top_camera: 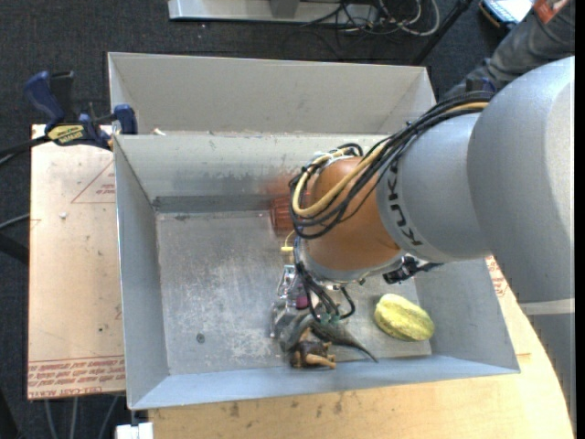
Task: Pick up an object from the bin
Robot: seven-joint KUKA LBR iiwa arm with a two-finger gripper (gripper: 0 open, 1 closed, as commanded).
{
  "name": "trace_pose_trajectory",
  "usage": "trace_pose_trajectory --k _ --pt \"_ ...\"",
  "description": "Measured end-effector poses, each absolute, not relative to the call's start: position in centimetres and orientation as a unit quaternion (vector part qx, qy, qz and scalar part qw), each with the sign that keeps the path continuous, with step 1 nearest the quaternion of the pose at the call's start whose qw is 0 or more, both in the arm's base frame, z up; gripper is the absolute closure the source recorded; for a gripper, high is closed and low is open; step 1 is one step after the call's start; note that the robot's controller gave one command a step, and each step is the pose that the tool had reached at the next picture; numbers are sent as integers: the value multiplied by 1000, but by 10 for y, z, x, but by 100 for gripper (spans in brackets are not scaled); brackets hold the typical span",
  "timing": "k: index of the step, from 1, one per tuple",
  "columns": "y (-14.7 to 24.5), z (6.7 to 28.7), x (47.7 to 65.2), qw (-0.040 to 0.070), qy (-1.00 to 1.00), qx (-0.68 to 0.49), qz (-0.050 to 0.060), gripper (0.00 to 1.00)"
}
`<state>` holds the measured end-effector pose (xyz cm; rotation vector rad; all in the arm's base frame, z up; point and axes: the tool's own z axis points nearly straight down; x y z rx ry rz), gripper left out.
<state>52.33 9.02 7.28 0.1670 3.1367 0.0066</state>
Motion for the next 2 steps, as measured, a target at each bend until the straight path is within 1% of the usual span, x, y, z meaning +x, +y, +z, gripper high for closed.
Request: trace_pose_trajectory --k 1,2 --pt "88 123 520 -3 999 51 0 100" --pt "-3 147 502 0 997 79 0 0"
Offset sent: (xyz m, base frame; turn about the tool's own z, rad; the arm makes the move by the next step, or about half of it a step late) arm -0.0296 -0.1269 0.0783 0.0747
